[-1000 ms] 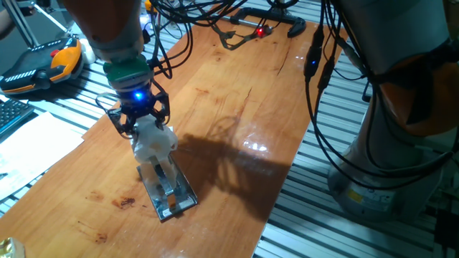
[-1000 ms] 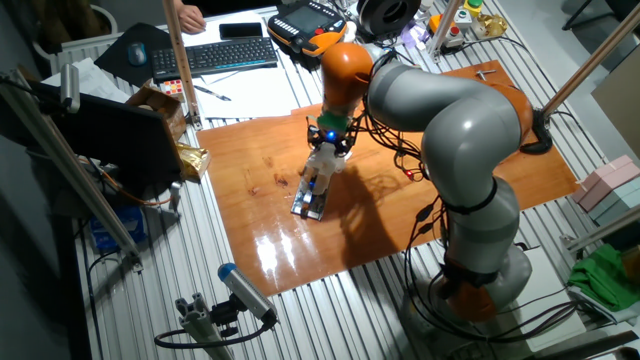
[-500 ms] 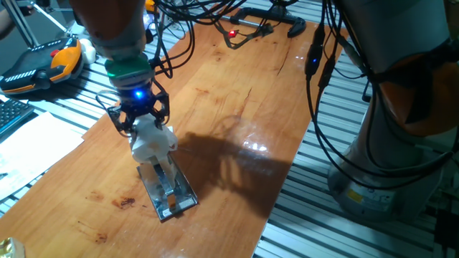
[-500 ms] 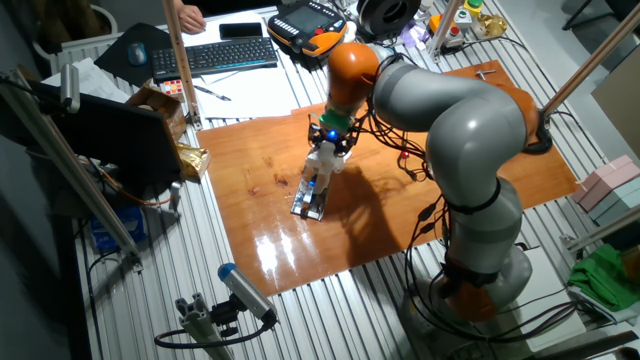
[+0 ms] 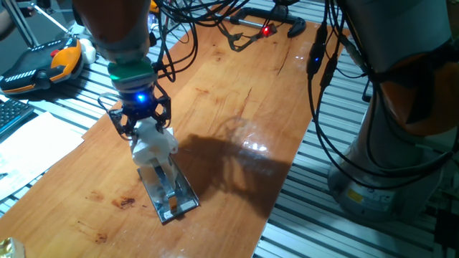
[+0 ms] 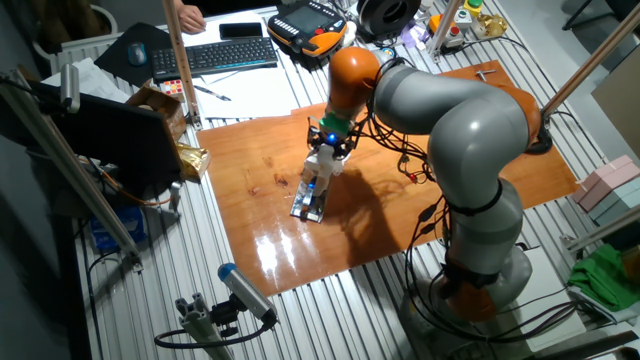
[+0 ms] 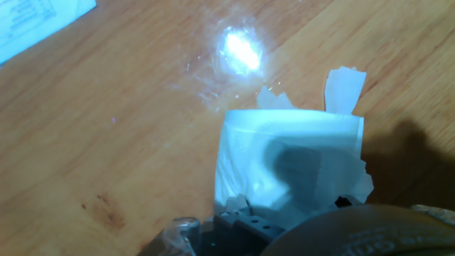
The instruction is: Put the toilet paper on its holder
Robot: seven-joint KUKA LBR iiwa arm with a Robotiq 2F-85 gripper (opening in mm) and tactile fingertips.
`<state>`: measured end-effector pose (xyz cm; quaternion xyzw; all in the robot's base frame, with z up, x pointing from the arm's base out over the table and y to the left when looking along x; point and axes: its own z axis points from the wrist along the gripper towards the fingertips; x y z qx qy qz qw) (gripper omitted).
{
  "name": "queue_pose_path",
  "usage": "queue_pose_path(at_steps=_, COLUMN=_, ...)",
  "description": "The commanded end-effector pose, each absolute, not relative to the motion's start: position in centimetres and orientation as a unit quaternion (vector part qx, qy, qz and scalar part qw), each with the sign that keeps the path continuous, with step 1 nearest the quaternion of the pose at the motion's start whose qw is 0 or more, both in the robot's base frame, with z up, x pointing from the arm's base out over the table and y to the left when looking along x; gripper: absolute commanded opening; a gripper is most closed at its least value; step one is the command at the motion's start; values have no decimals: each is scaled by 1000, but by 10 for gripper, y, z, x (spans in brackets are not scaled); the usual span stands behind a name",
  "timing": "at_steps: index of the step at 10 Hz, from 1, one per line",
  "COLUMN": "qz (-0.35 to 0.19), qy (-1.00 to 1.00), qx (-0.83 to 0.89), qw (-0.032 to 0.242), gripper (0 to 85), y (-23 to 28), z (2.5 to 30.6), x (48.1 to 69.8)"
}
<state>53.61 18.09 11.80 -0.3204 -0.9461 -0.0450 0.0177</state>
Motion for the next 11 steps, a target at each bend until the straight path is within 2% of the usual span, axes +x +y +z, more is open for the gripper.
queue_pose_path(at_steps=1, qz=-42, qy=-948, qx=-316, qw=21, gripper=160, y=181, z=119, x=536)
queue_pose_path(at_steps=11, qz=-45, qy=-952, qx=-300, qw=51, gripper=143, y=180, z=120, x=535)
